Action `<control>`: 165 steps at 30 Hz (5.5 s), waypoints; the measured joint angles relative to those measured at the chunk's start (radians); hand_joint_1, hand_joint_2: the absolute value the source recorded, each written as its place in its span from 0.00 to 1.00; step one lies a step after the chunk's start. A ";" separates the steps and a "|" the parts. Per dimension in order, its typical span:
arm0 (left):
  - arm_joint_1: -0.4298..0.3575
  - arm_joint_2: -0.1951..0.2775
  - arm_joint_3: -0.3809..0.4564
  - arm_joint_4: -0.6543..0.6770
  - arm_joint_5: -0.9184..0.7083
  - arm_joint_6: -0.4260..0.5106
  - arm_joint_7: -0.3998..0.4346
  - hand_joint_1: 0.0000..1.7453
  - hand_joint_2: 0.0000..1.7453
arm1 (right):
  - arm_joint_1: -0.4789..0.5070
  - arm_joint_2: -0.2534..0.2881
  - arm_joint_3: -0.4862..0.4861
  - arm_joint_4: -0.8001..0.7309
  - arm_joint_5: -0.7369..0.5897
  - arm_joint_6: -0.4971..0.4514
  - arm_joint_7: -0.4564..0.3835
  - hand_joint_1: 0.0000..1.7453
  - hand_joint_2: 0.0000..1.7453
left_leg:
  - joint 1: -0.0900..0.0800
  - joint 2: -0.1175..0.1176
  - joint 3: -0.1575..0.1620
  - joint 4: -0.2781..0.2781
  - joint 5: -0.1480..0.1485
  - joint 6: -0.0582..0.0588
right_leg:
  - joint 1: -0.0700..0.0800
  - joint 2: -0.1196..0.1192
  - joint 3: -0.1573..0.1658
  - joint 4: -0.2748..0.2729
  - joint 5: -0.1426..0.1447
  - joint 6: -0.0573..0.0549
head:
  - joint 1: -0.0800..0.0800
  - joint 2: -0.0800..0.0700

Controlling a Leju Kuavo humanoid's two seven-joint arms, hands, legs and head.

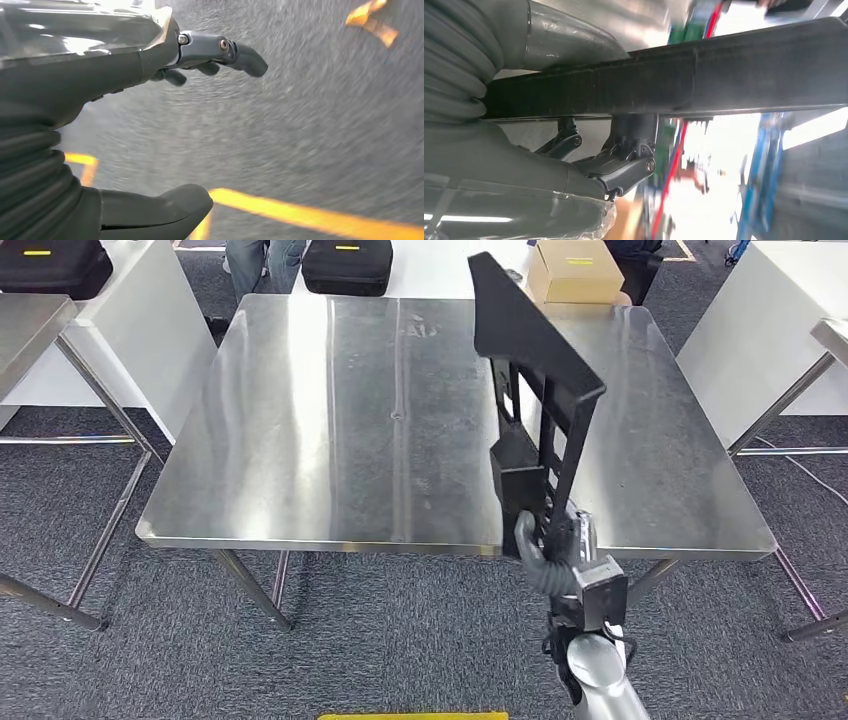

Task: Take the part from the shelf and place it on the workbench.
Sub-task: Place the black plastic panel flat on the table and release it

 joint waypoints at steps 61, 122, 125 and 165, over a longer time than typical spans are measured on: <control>-0.071 0.068 0.145 -0.128 0.038 -0.210 -0.234 0.00 1.00 | 0.406 -0.046 -0.435 -0.635 0.366 -0.302 0.067 1.00 1.00 | 0.015 -0.033 -0.126 0.263 -0.110 -0.042 | -0.022 0.085 -0.012 0.023 0.007 -0.011 | -0.002 0.000; -0.089 0.142 0.047 -0.053 0.019 -0.249 -0.254 0.00 1.00 | -0.204 -0.339 -0.505 0.369 1.285 0.023 0.652 1.00 1.00 | 0.003 -0.039 0.084 -0.018 -0.078 0.018 | -0.013 0.091 -0.107 0.034 0.085 0.037 | 0.004 0.000; -0.093 0.148 0.045 -0.051 0.035 -0.263 -0.255 0.00 1.00 | -0.272 -0.332 -0.452 0.487 1.360 0.021 0.677 1.00 1.00 | 0.003 -0.037 0.084 -0.020 -0.077 0.010 | -0.013 0.092 -0.107 0.034 0.084 0.036 | 0.004 0.000; -0.097 0.165 0.048 -0.052 0.128 -0.267 -0.165 0.00 0.00 | -0.488 -0.216 -0.277 0.437 1.311 0.004 0.556 0.00 0.00 | -0.008 -0.038 0.086 -0.020 -0.077 0.004 | -0.016 0.091 -0.105 0.032 0.084 0.037 | 0.004 0.000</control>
